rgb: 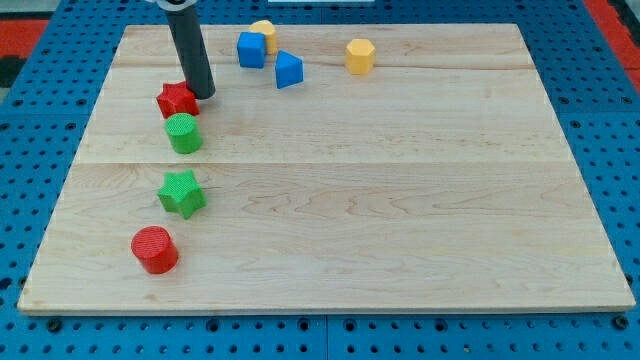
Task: Push red star into the green circle
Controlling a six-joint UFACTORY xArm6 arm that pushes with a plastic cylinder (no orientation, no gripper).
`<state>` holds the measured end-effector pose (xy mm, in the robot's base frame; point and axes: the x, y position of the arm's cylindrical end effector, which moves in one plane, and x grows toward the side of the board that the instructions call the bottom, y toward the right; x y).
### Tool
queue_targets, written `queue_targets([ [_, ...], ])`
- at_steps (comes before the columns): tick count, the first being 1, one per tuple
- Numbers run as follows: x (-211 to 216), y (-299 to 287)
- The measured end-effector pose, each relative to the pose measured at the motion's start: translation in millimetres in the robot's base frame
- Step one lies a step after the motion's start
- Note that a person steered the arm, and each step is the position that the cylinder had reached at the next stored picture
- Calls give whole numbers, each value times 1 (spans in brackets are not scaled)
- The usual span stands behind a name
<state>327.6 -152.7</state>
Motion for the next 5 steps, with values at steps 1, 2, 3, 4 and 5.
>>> queue_targets([
  [1,-1,-37],
  [2,-22,-33],
  [3,-18,-81],
  [4,18,-64],
  [5,48,-42],
])
